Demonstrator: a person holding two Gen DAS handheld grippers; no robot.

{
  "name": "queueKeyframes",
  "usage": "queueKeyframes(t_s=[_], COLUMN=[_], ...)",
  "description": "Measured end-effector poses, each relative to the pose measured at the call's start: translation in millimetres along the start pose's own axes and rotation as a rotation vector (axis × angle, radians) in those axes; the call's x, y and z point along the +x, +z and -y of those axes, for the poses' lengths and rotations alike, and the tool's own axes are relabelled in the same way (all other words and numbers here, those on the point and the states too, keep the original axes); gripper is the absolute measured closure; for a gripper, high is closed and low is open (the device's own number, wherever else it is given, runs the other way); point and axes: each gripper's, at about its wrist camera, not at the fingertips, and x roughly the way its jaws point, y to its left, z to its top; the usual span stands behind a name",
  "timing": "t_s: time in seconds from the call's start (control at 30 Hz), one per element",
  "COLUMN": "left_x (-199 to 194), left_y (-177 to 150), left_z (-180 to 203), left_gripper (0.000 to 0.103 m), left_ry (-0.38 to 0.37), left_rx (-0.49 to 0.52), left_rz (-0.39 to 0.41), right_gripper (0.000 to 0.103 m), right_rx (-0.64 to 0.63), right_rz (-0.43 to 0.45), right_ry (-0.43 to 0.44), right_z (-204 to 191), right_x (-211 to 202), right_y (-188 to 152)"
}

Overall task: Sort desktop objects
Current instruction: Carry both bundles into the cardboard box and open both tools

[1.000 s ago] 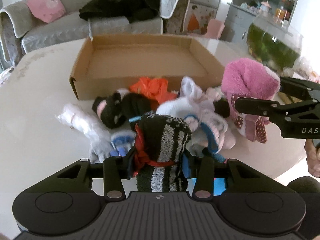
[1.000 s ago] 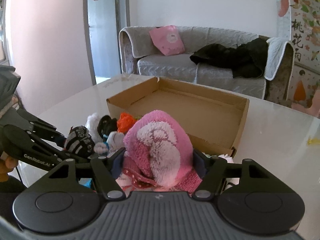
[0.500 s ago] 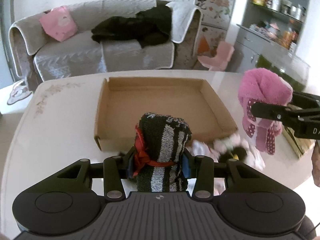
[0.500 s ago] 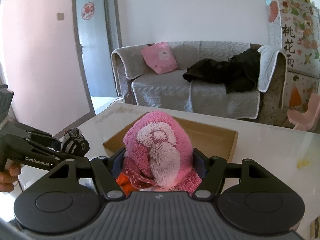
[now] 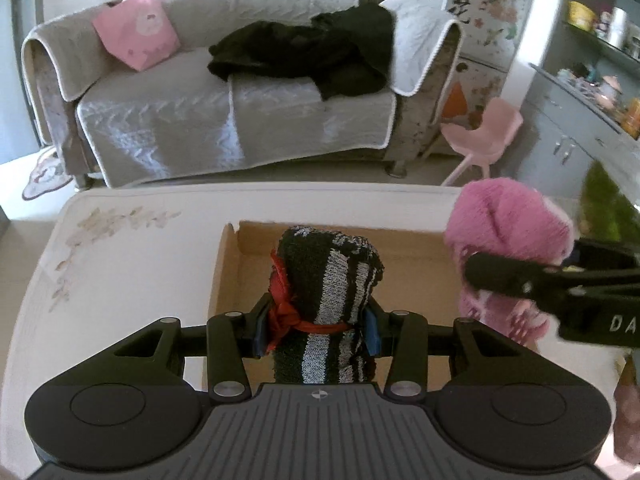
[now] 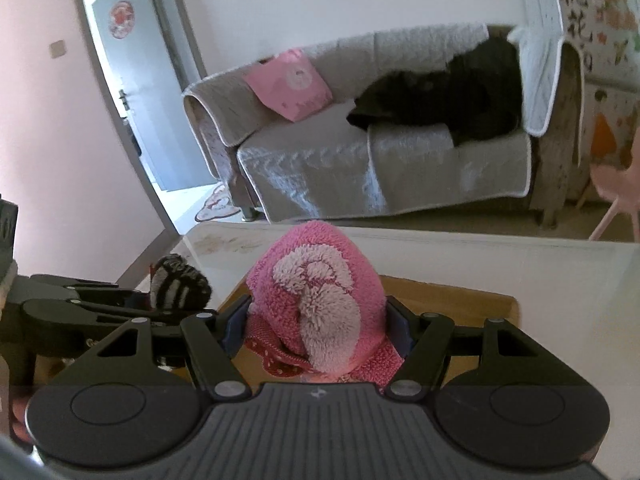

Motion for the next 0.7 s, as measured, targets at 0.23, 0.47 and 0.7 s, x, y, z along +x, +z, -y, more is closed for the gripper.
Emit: queueKeyframes(t_s=[0.23,0.47,0.7], left_x=[76.8,121.7,115.6], left_y=[13.6,4.9,-0.5], left_z=[-15.2,-31.3,-26.8], left_gripper=[0.052,0.052,0.022], left_ry=[0.016,0.043,0.033], left_rx=[-0.004,-0.002,0.009], left_rz=[-0.060,-0.112,-0.077], right_gripper=[0.038,0.037,0.029], right_rx=[0.039,0.065,0.026], right_rz=[-0.091,-0.133,-0.136], right_ry=[-0.011,-0.014,-0.032], right_z=[11.4,14.4,-0.3], right_x=[63.0,89.9,89.8], right_y=[2.3,-2.8,0.1])
